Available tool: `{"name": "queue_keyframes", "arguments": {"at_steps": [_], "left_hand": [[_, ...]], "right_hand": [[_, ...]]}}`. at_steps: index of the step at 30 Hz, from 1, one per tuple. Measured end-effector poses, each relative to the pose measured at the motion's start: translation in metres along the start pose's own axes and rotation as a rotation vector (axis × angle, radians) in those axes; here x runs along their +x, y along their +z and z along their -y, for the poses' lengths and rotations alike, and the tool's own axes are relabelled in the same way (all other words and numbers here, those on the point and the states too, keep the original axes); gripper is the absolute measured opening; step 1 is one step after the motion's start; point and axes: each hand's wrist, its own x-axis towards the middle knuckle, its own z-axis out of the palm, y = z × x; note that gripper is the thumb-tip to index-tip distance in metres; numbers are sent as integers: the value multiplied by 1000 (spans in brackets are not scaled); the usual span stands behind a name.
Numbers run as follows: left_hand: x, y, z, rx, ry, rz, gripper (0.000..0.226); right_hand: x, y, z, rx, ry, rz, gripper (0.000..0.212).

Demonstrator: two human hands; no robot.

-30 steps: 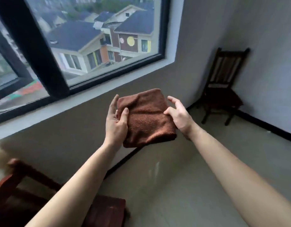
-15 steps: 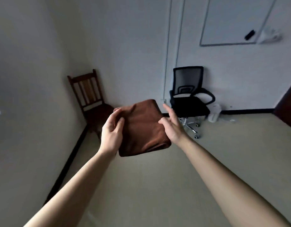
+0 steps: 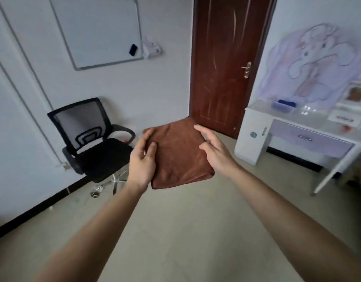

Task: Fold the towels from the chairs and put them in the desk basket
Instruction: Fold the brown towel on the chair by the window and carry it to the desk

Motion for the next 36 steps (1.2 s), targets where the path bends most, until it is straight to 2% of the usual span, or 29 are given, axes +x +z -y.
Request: {"name": "queue_keyframes", "arguments": {"at_steps": [8, 13, 16, 26, 32, 36], "left_hand": [[144, 155, 30, -64, -7, 399, 42], [179, 269, 54, -92, -34, 561, 42], [211, 338, 68, -112, -44, 601, 42], [364, 520, 70, -93, -24, 608, 43], [457, 605, 105, -115, -51, 610, 45], [530, 672, 143, -166, -100, 705, 49]], "right_hand": [[66, -118, -51, -41, 99, -374, 54], [88, -195, -102, -32, 183, -541, 50], [119, -244, -139, -7, 185, -595, 50], [292, -410, -203, 45, 158, -607, 51], [396, -477, -256, 6, 163, -553, 53], [473, -523, -302, -16, 196, -585, 54]]}}
